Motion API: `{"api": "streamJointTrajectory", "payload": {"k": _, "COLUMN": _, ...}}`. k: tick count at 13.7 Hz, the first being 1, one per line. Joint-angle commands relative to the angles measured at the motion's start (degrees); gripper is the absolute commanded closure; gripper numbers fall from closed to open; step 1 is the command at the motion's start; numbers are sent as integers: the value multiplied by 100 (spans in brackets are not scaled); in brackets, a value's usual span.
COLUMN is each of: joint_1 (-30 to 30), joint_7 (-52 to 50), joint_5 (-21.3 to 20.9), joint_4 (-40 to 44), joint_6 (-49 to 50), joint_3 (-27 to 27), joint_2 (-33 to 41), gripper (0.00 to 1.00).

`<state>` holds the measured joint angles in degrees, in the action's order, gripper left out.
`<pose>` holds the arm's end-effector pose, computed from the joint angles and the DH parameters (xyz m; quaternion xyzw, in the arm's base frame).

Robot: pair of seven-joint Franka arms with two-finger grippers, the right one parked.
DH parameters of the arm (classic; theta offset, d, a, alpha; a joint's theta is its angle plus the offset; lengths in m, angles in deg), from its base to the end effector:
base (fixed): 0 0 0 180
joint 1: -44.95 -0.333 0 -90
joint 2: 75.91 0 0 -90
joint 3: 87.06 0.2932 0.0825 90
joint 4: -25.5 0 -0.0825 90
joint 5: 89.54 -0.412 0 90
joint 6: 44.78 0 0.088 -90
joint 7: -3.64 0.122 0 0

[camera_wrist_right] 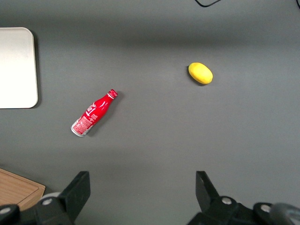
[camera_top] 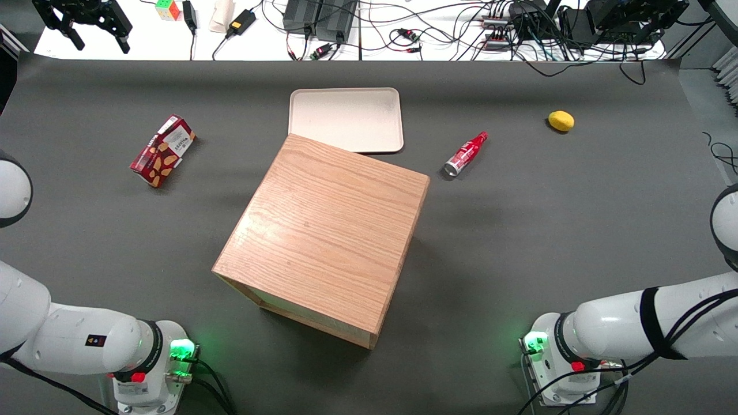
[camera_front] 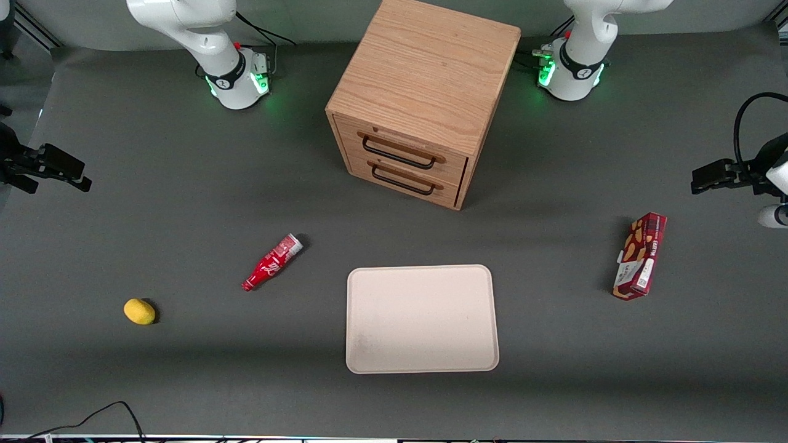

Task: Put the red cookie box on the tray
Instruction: 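Move the open left gripper down over the red tartan cookie box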

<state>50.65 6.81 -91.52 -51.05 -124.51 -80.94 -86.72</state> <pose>0.6145 0.0032 0.5751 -0.9972 0.0223 0.0668 0.0251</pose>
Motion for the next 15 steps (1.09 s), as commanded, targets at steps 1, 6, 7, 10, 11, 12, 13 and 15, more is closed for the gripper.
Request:
{"api": "streamJointTrajectory", "payload": {"k": 1, "joint_1": 38, "joint_7": 43, "joint_5": 14, "joint_4": 140, "joint_6": 45, "joint_3": 100, "joint_2": -27, "gripper": 0}}
{"api": "streamJointTrajectory", "payload": {"k": 6, "joint_1": 11, "joint_7": 26, "joint_5": -4, "joint_4": 114, "joint_6": 2, "joint_3": 100, "joint_2": -18, "gripper": 0}}
{"api": "streamJointTrajectory", "payload": {"k": 7, "joint_1": 11, "joint_7": 26, "joint_5": -65, "joint_4": 62, "joint_6": 19, "joint_3": 100, "joint_2": 0, "gripper": 0}}
{"api": "streamJointTrajectory", "payload": {"k": 10, "joint_1": -7, "joint_7": 26, "joint_5": -65, "joint_4": -534, "joint_6": -366, "joint_3": 100, "joint_2": 114, "gripper": 0}}
{"api": "streamJointTrajectory", "payload": {"k": 11, "joint_1": -15, "joint_7": 26, "joint_5": -31, "joint_4": -806, "joint_6": -646, "joint_3": 108, "joint_2": 131, "gripper": 0}}
{"api": "streamJointTrajectory", "payload": {"k": 12, "joint_1": -50, "joint_7": 35, "joint_5": -4, "joint_4": -1061, "joint_6": -954, "joint_3": 108, "joint_2": 149, "gripper": 0}}
{"api": "streamJointTrajectory", "payload": {"k": 13, "joint_1": -94, "joint_7": 43, "joint_5": 13, "joint_4": -1290, "joint_6": -1279, "joint_3": 100, "joint_2": 141, "gripper": 0}}
{"api": "streamJointTrajectory", "payload": {"k": 15, "joint_1": -173, "joint_7": 349, "joint_5": 83, "joint_4": -1913, "joint_6": -2034, "joint_3": 100, "joint_2": 149, "gripper": 0}}
